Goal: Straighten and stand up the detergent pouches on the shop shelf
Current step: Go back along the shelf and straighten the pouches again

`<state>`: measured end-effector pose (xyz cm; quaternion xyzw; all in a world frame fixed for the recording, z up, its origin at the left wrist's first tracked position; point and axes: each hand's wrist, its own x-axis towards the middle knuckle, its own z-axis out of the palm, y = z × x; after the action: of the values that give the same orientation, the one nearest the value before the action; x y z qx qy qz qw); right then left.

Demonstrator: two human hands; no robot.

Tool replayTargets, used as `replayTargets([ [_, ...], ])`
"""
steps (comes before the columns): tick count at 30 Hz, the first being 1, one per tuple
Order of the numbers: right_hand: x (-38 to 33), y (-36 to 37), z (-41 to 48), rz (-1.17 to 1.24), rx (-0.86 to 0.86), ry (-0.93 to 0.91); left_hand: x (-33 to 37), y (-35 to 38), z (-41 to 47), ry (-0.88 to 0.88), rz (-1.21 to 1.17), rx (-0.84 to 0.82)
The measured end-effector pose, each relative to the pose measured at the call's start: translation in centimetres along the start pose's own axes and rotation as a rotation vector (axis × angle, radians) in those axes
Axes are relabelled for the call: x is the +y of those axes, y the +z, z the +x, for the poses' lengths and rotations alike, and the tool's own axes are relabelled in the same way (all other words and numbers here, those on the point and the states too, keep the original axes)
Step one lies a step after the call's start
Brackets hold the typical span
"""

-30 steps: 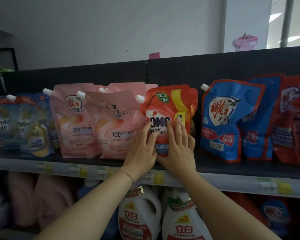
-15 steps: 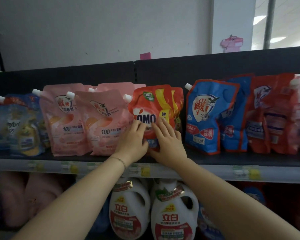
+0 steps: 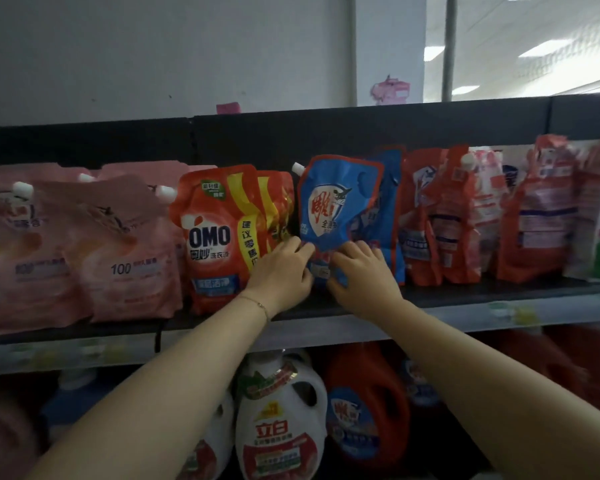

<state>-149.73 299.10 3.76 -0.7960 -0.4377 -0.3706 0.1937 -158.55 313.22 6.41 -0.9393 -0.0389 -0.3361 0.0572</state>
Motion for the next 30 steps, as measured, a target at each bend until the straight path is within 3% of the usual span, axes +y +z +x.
replayTargets([
  [6,5.4,-1.1,-3.1,-0.046,-0.008,0.165,4.0,4.8,2.9,-0.268,-0.208,-0.147],
  [9,7.3,-1.4,-3.6,-0.050,-0.096,0.313,5.5,6.4,3.5,-0.406,-0.300,-0.057],
  [15,6.9,-0.6,-1.8,0.233,-0.125,0.642,5.9,7.6,3.5,-0.515,-0.408,0.156],
  [20,6.2,1.0,-0.6,0.256,-0.095,0.711,5.3,8.6,3.7,-0.604,-0.496,0.156],
  [30,7.0,2.2,-0.7,0.252,-0.082,0.726,5.1,9.6,4.0,-0.578,-0.457,0.123],
])
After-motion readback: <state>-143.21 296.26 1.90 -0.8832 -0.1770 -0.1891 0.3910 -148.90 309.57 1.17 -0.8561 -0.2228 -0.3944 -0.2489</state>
